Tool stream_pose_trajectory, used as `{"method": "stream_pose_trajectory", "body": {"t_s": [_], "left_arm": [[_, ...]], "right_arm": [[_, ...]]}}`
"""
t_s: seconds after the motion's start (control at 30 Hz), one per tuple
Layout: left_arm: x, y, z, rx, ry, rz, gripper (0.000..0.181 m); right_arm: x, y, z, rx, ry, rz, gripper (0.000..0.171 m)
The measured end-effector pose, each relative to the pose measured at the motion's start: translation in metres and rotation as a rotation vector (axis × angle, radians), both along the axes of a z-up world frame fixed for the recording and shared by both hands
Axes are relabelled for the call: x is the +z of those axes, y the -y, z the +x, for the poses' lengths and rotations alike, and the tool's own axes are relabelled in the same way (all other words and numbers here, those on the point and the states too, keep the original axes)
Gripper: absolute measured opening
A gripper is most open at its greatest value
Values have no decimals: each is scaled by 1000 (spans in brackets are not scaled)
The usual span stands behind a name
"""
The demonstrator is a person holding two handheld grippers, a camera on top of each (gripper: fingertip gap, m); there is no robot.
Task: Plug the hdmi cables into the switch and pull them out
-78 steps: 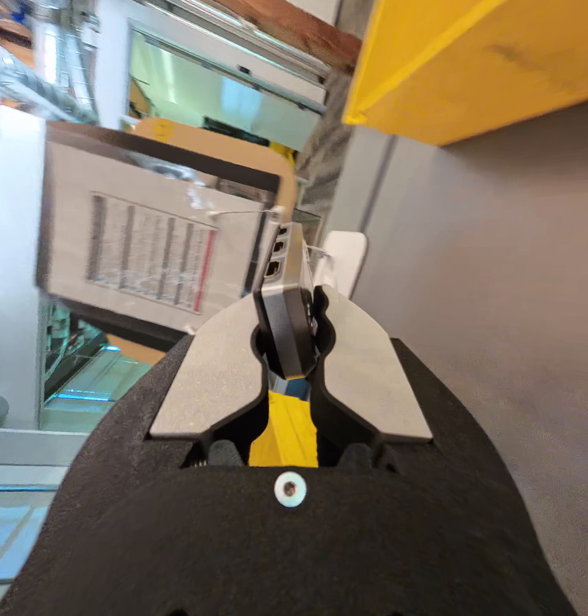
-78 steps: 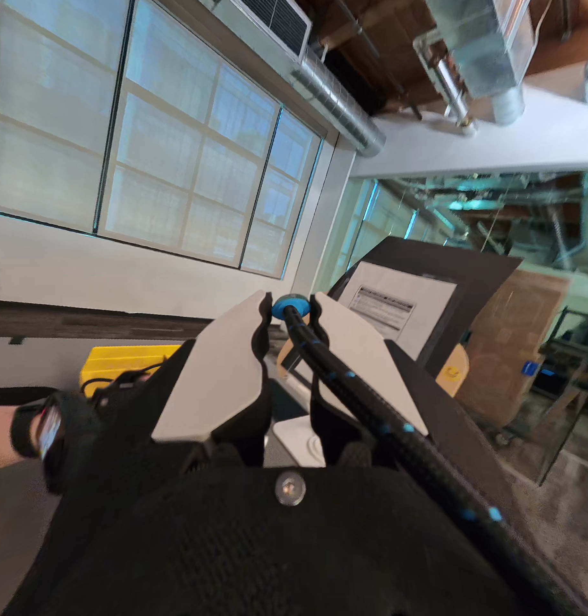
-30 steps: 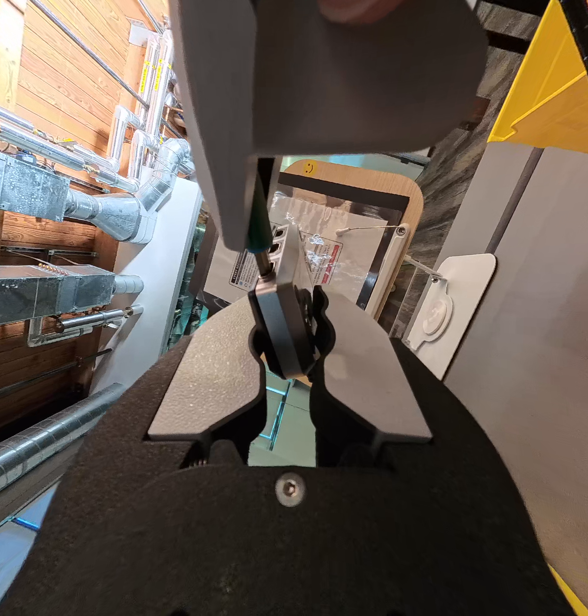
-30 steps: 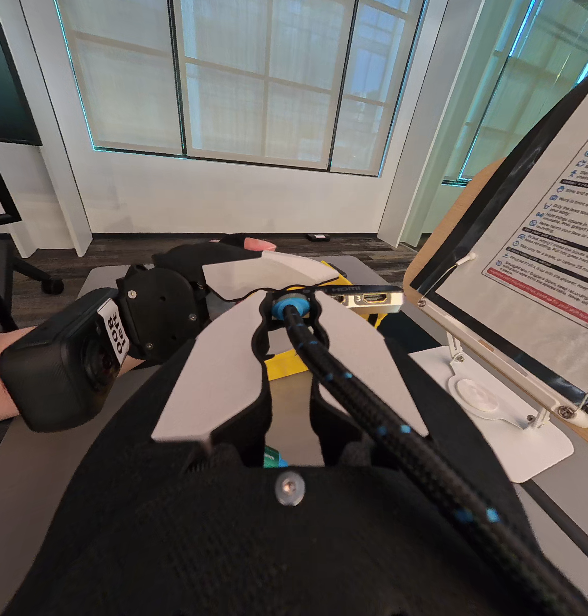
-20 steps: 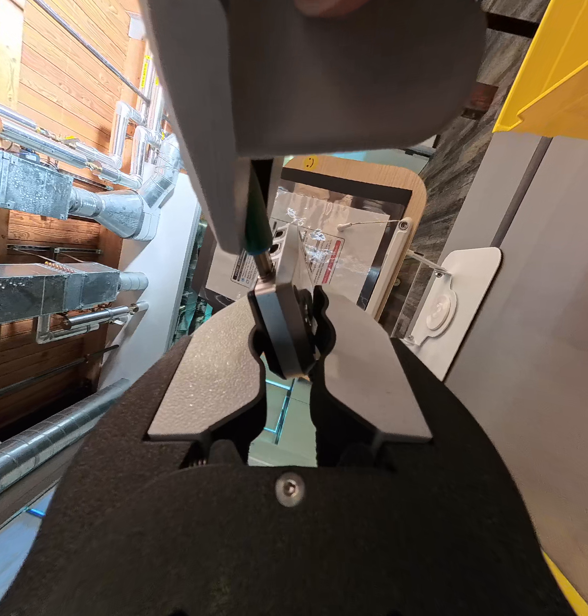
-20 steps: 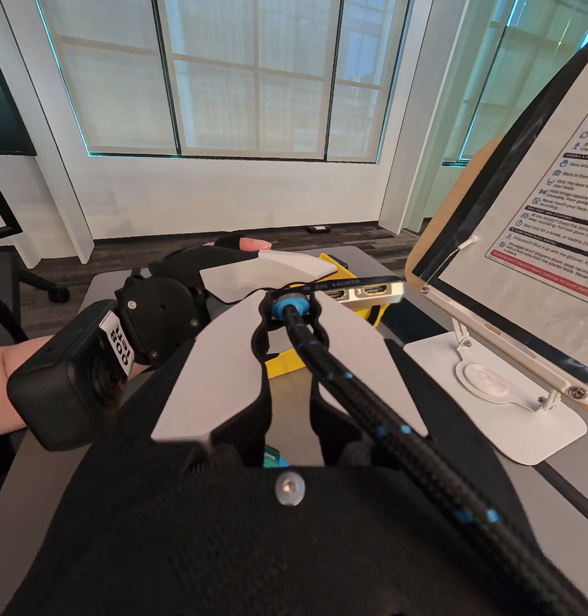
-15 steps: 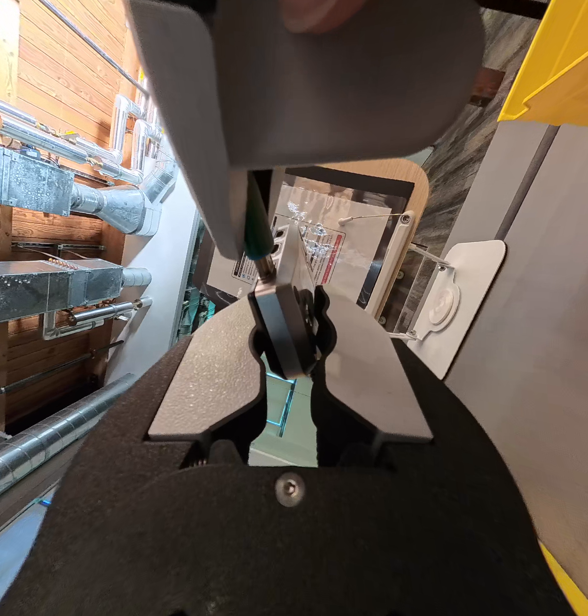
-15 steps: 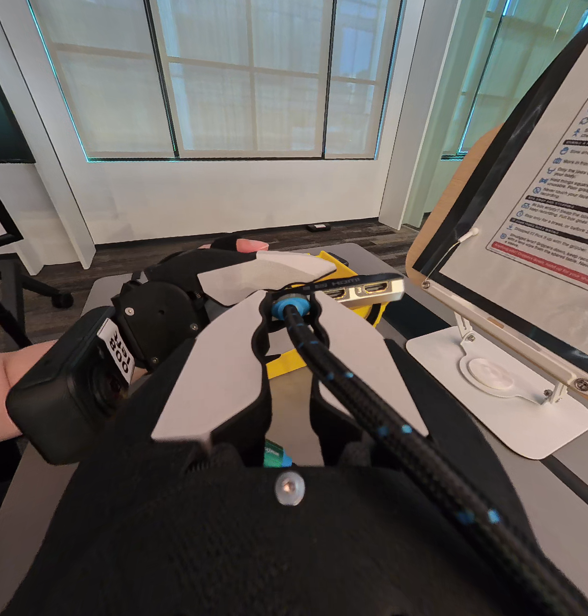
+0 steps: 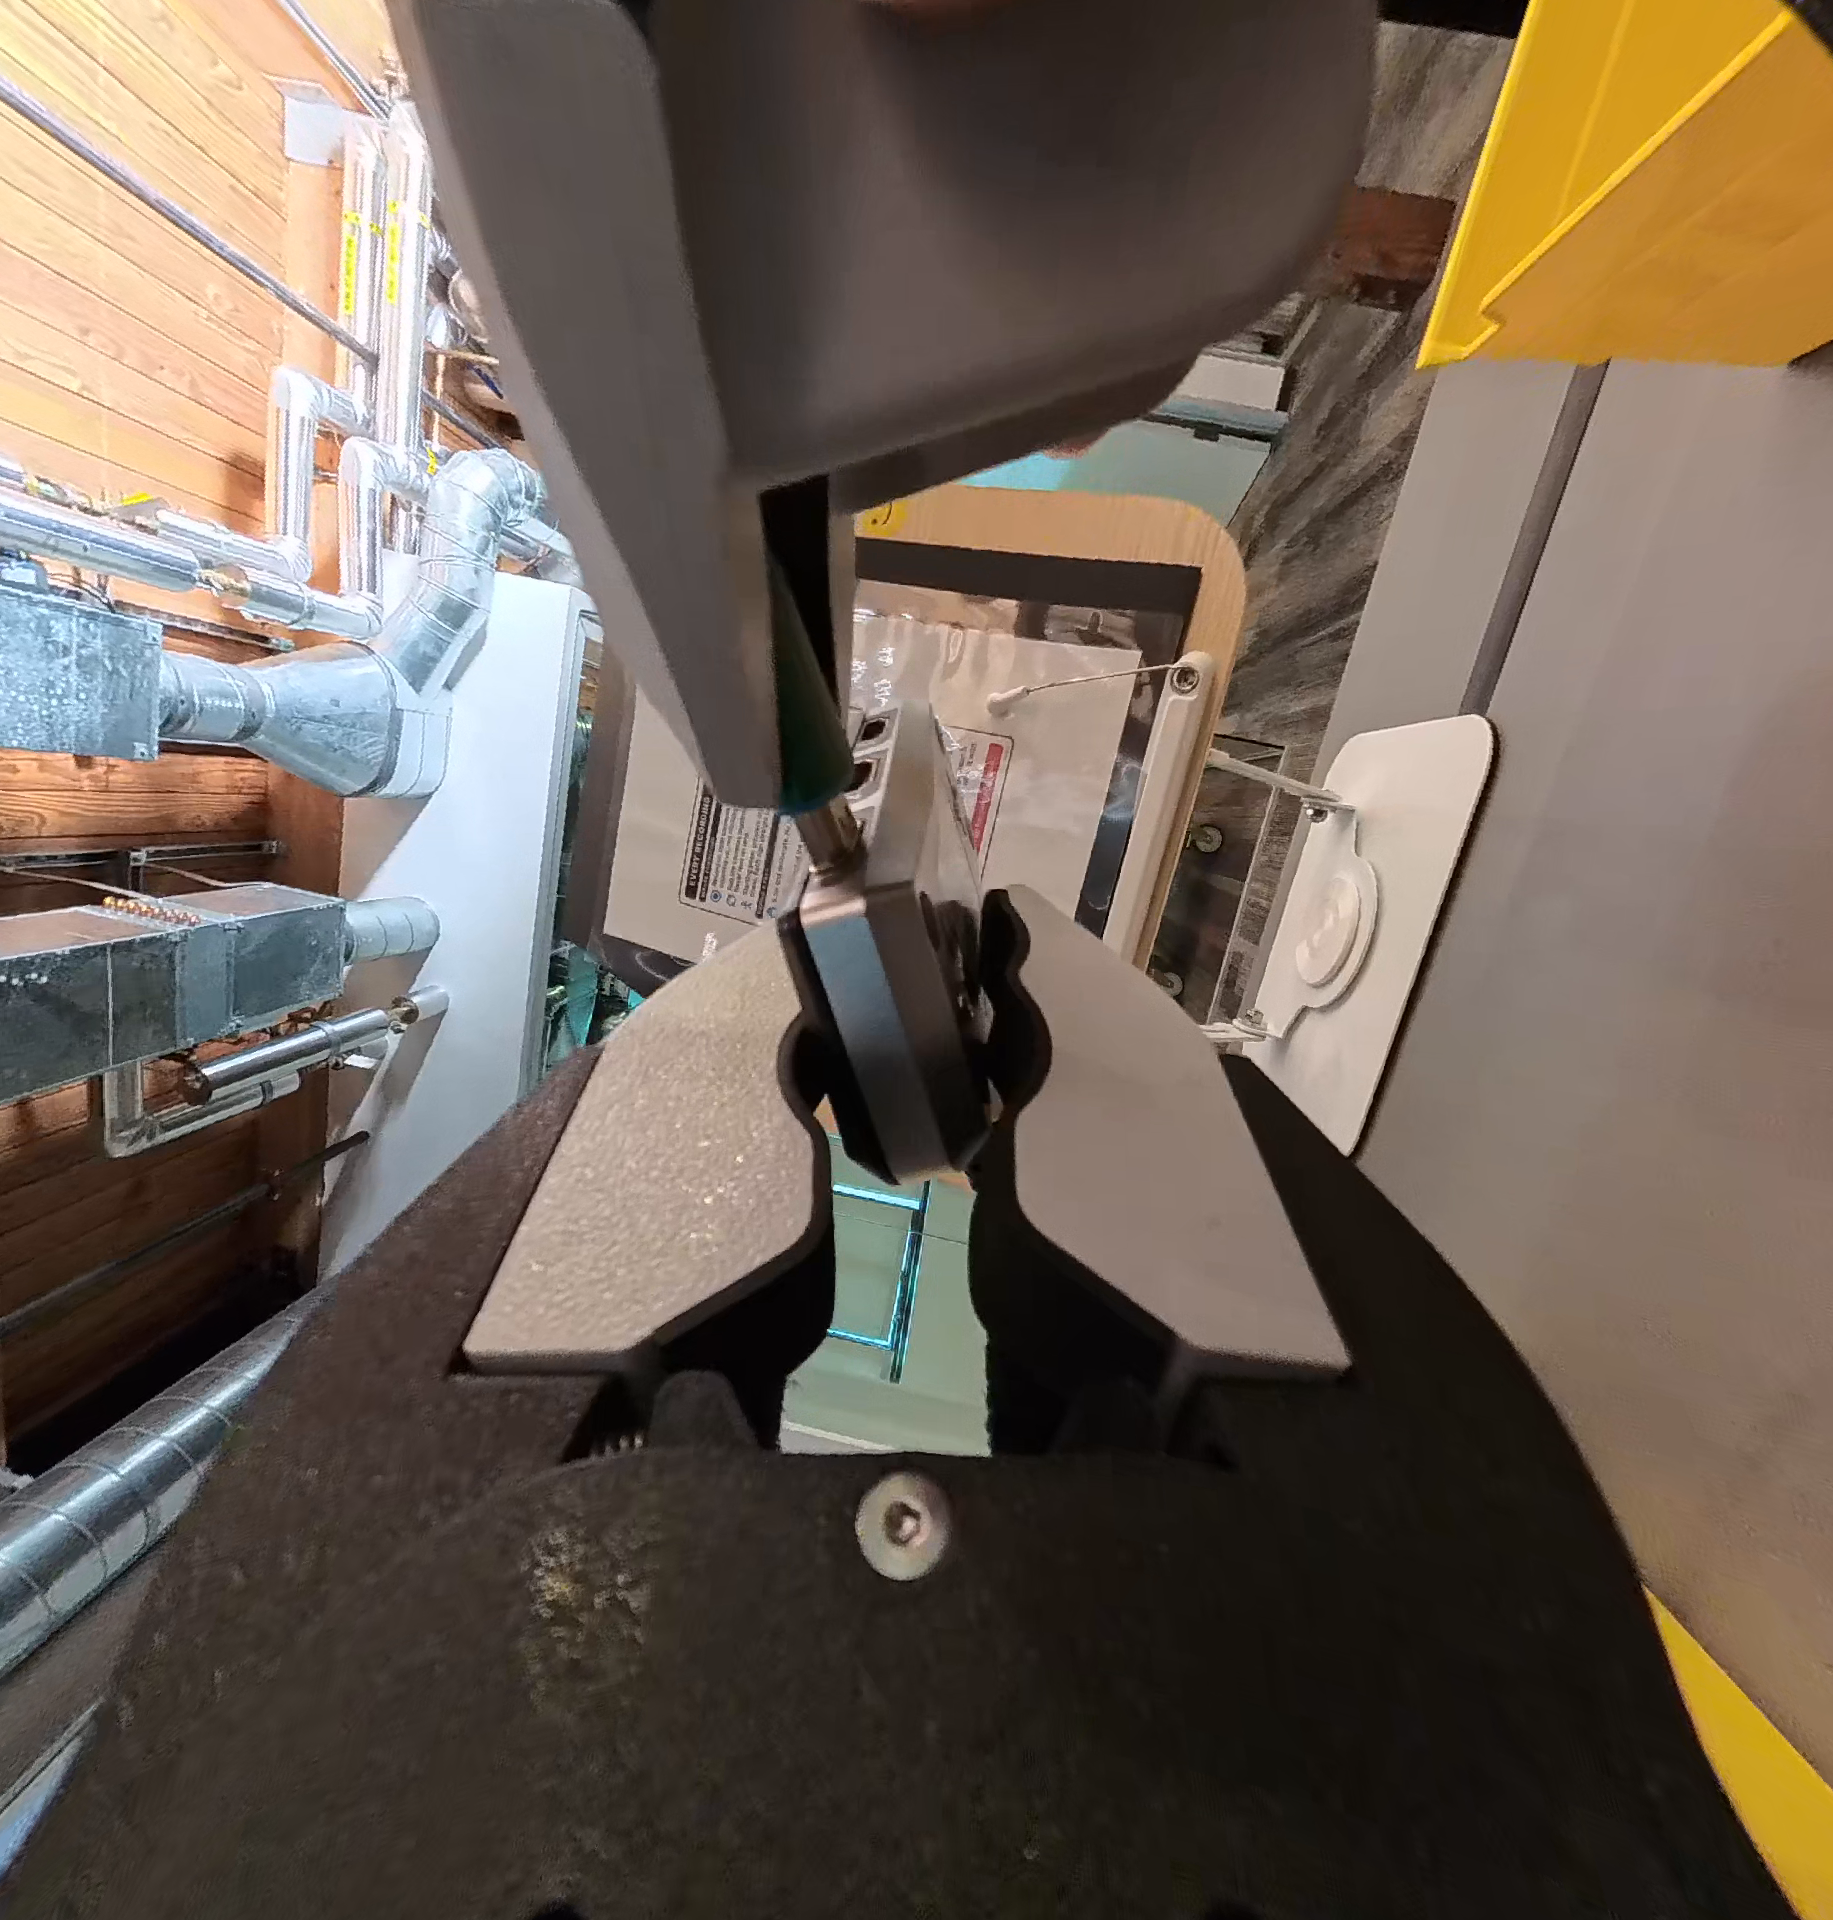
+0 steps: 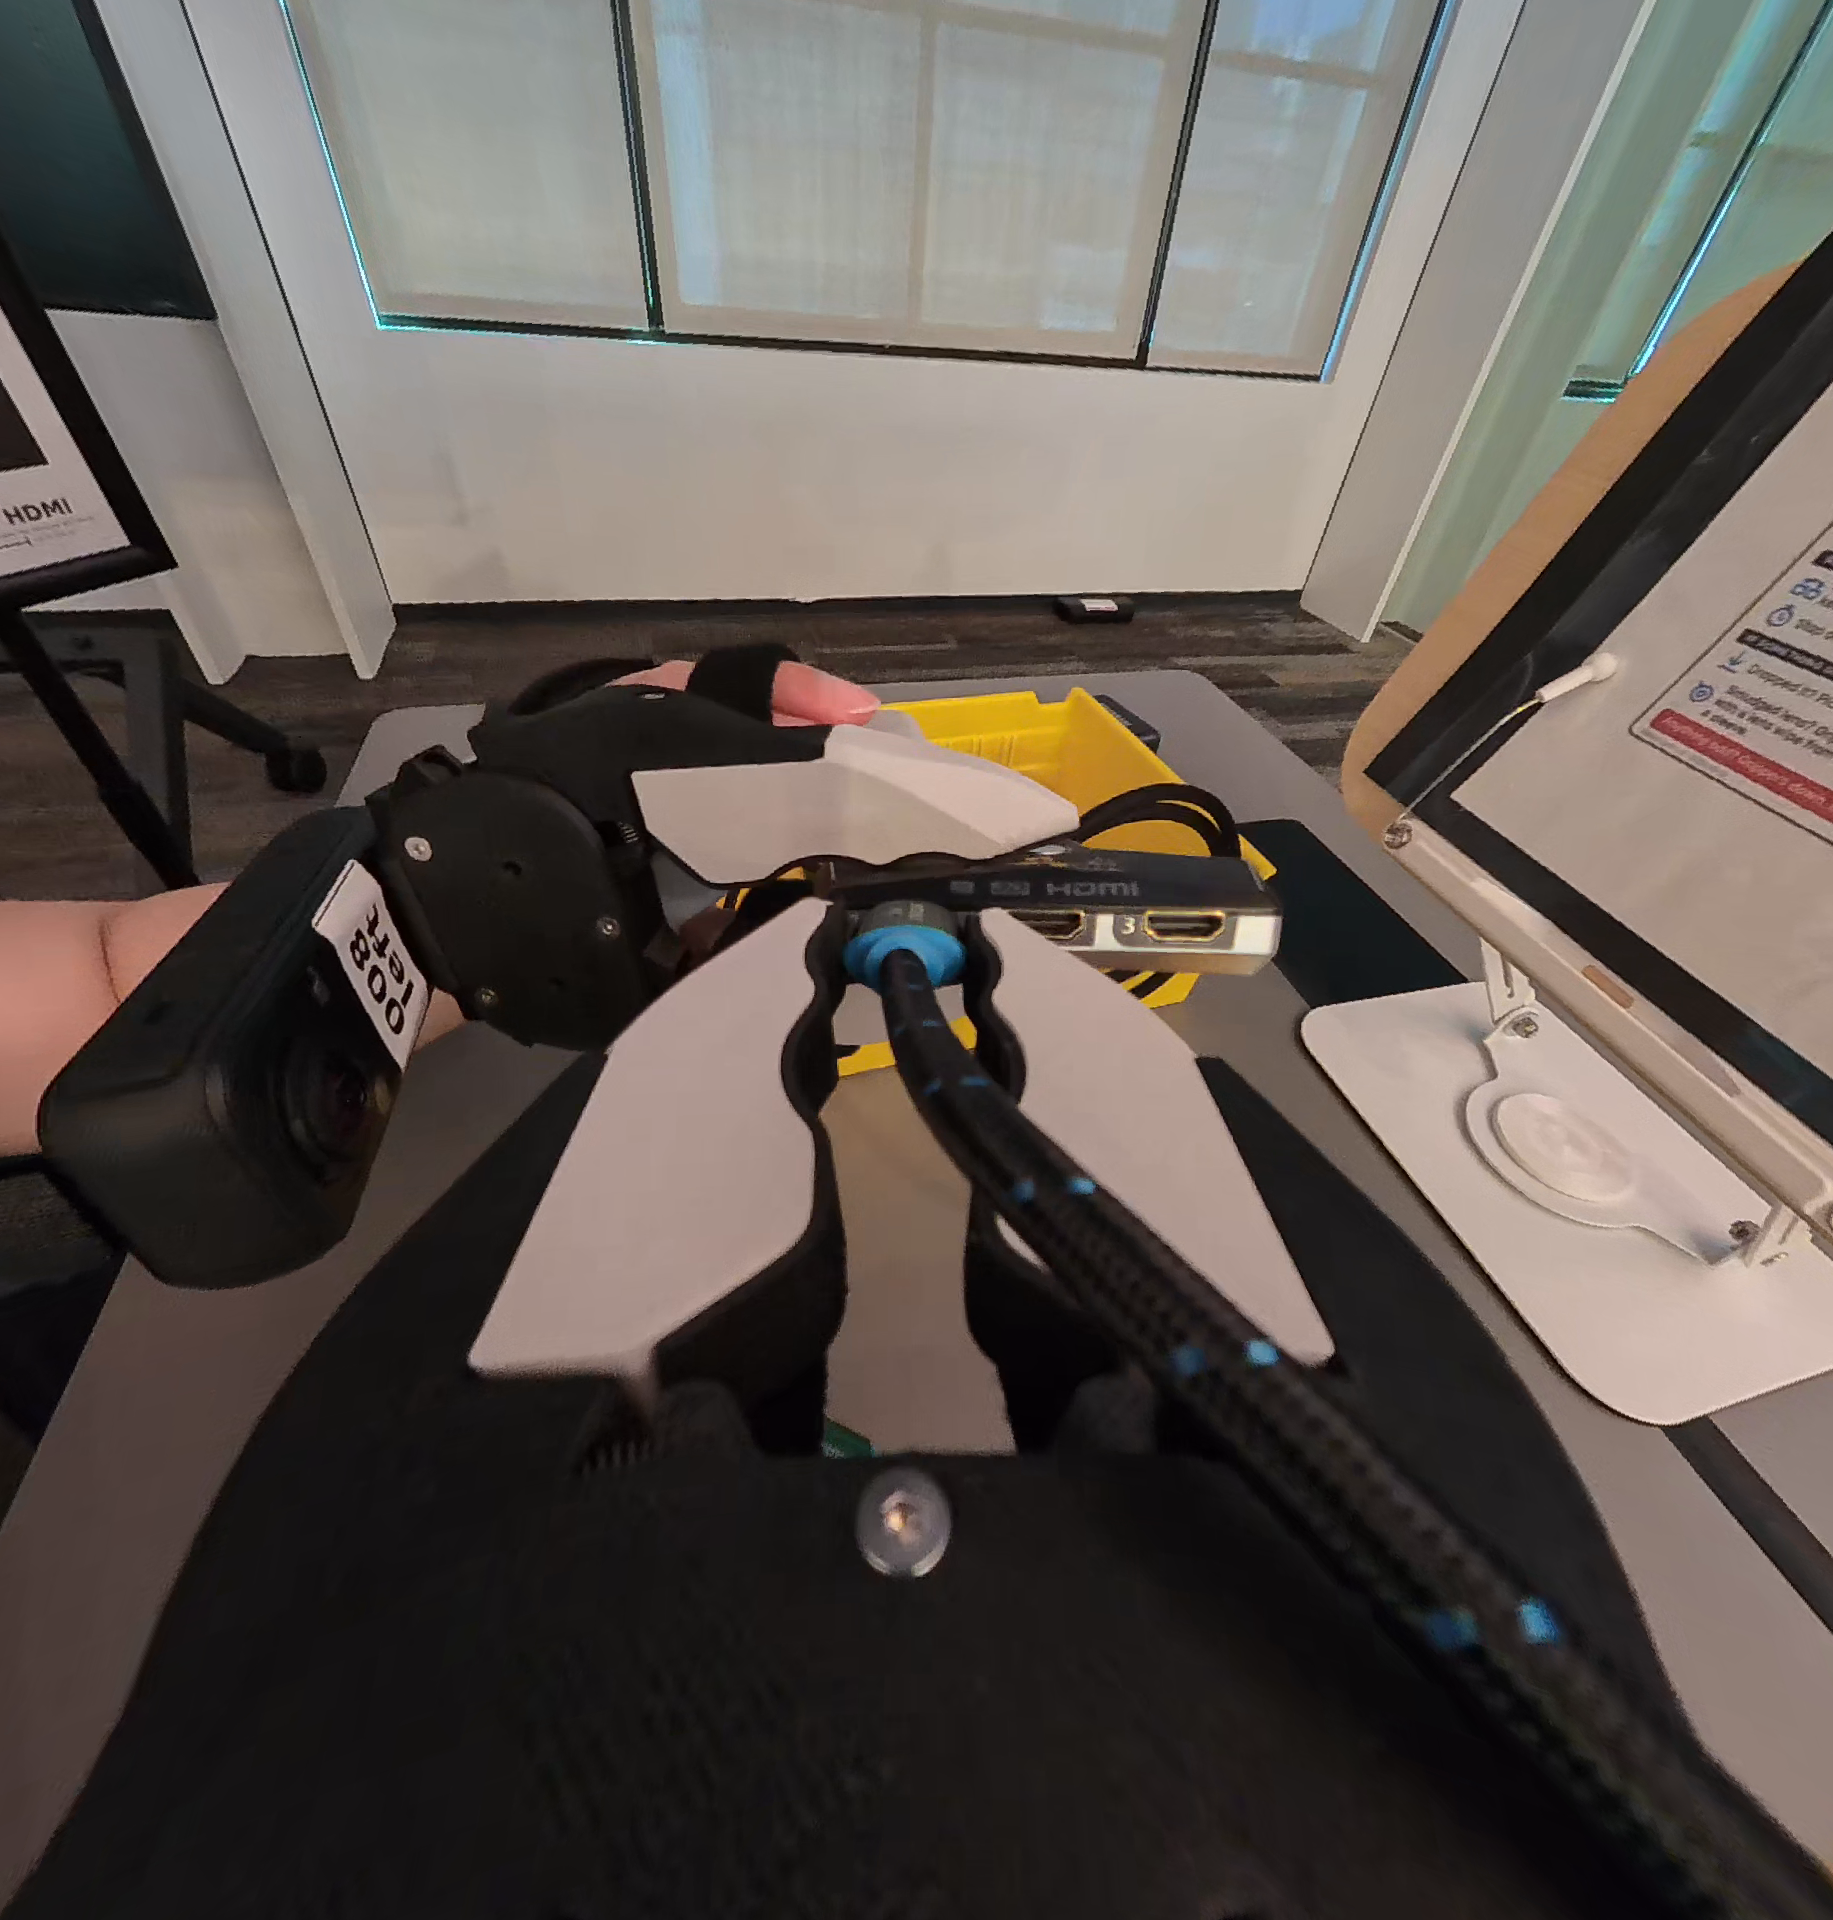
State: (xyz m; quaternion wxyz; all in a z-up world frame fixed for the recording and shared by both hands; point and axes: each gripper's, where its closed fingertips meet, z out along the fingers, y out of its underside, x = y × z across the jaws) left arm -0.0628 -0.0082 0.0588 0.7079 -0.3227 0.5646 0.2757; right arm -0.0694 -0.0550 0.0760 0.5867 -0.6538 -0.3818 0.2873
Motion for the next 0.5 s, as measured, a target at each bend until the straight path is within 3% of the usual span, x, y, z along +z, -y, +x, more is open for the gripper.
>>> {"method": "stream_pose_trajectory", "body": {"t_s": [0.5], "left_arm": [[-4,0,-2,17,-9,-40,26]], "right_arm": [[-3,-1,-2,-7,20,22,22]]}}
